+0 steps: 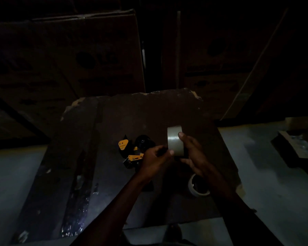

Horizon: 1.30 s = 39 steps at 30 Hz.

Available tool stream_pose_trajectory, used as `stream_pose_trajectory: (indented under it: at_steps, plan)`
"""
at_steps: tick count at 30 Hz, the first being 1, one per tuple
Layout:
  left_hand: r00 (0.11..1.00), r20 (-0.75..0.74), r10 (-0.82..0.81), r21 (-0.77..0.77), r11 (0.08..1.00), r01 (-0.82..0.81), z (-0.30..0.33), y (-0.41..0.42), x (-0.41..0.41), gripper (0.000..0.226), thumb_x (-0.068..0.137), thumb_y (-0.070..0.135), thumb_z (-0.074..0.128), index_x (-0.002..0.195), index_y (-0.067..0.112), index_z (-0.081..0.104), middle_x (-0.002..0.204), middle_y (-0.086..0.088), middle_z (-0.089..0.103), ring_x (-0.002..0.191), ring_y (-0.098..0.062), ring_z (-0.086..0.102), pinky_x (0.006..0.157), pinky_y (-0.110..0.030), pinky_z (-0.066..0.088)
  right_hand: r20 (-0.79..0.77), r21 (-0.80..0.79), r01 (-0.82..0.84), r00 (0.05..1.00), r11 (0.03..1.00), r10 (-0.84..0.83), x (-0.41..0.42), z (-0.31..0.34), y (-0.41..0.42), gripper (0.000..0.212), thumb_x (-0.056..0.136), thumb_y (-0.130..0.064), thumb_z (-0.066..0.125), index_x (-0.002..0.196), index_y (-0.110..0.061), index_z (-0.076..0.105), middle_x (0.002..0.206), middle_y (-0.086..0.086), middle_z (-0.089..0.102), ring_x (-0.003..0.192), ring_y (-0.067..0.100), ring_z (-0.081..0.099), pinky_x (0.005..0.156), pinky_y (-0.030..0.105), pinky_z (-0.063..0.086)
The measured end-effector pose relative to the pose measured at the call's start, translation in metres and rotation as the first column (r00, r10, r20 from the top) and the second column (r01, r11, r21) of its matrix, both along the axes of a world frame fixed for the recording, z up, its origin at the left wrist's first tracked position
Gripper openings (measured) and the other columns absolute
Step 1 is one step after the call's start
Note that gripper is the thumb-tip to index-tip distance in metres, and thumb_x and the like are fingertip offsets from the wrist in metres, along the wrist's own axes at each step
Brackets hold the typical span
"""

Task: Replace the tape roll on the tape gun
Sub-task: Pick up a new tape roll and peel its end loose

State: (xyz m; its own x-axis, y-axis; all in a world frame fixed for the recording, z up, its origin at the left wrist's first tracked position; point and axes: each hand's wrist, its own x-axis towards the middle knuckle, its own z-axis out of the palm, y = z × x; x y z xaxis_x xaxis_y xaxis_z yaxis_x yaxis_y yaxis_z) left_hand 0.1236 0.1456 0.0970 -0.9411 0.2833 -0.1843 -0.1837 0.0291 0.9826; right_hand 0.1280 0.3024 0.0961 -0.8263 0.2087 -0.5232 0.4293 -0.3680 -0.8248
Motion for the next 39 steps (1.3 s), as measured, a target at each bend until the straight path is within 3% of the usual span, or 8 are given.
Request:
stream_pose_trajectory:
  at_steps: [7,11,14,18,25,31,34,39]
  plan:
    - [0.989,-0.149,0.025,0.008,1.0,-0.024,0.024,-0.029,-0.017,0.02,0.085,0.007,0.067,0.104,0.014,0.068,0.1,-0.002,0.072,0.09,-0.007,0.069,0.078,-0.019,0.053,-0.048,-0.073,-0.115,0.993,0.991,0.112,-0.011,0.031,-0.034,0.059,0.074,-0.069,0.066,0.123,-0.035,0.061,0.125,0.002,0.064,0.113,0.026,0.063,0.094,0.056,0.052]
    - [0.991,-0.081,0.107,0.086,0.991,-0.1,0.037,-0.047,-0.025,0.015,0.088,0.011,0.064,0.1,0.017,0.071,0.094,-0.002,0.075,0.089,-0.019,0.07,0.077,-0.036,0.058,-0.107,0.214,-0.091,0.987,0.973,0.116,-0.014,0.048,-0.058,0.043,0.084,-0.06,0.061,0.107,-0.025,0.071,0.108,0.003,0.073,0.101,0.025,0.069,0.085,0.048,0.055]
    - [0.991,-0.096,0.096,0.095,0.992,-0.087,0.05,-0.061,-0.028,0.017,0.09,0.009,0.06,0.105,0.011,0.068,0.095,-0.005,0.072,0.081,-0.009,0.069,0.064,-0.025,0.057,-0.206,0.268,0.01,0.977,0.963,0.047,-0.017,0.055,-0.074,0.04,0.088,-0.047,0.065,0.099,-0.01,0.075,0.096,0.012,0.076,0.095,0.028,0.071,0.082,0.043,0.057]
    - [0.987,-0.116,0.111,0.098,0.99,-0.1,0.062,-0.074,-0.027,0.018,0.09,0.008,0.058,0.106,0.005,0.067,0.088,0.001,0.071,0.074,-0.005,0.07,0.056,-0.016,0.052,-0.243,0.246,-0.031,0.965,0.969,0.093,-0.024,0.063,-0.089,0.036,0.09,-0.04,0.066,0.095,-0.005,0.074,0.09,0.014,0.075,0.081,0.025,0.071,0.068,0.036,0.055]
    - [0.969,-0.044,0.242,0.106,0.966,-0.236,0.068,-0.09,-0.033,0.032,0.087,0.04,0.063,0.093,0.01,0.072,0.092,-0.019,0.072,0.085,-0.038,0.07,0.069,-0.056,0.056,-0.257,0.259,-0.166,0.938,0.951,0.234,-0.031,0.07,-0.105,0.017,0.086,-0.032,0.071,0.091,-0.015,0.073,0.094,0.012,0.074,0.082,0.026,0.071,0.058,0.032,0.056]
    - [0.982,-0.096,0.163,0.122,0.981,-0.151,0.077,-0.099,-0.03,0.016,0.089,0.021,0.062,0.096,0.009,0.07,0.08,0.002,0.075,0.075,-0.009,0.07,0.058,-0.022,0.053,-0.308,0.243,-0.107,0.934,0.964,0.181,-0.033,0.076,-0.112,0.027,0.084,-0.039,0.072,0.083,-0.013,0.075,0.093,0.026,0.072,0.076,0.031,0.068,0.066,0.042,0.054]
    - [0.986,-0.088,0.141,0.142,0.982,-0.128,0.078,-0.102,-0.03,0.013,0.088,0.017,0.063,0.099,0.014,0.07,0.086,0.001,0.074,0.077,-0.011,0.071,0.057,-0.022,0.055,-0.342,0.234,-0.112,0.92,0.966,0.19,-0.033,0.082,-0.113,0.019,0.086,-0.034,0.071,0.08,-0.016,0.076,0.09,0.022,0.073,0.076,0.03,0.067,0.069,0.044,0.053]
    - [0.973,-0.023,0.23,0.225,0.949,-0.22,0.088,-0.104,-0.033,0.023,0.09,0.028,0.061,0.093,0.007,0.07,0.08,-0.009,0.072,0.068,-0.018,0.069,0.054,-0.027,0.056,-0.399,0.212,-0.169,0.884,0.962,0.244,-0.029,0.083,-0.114,0.012,0.087,-0.024,0.07,0.098,-0.021,0.073,0.099,0.011,0.075,0.087,0.027,0.072,0.074,0.048,0.058]
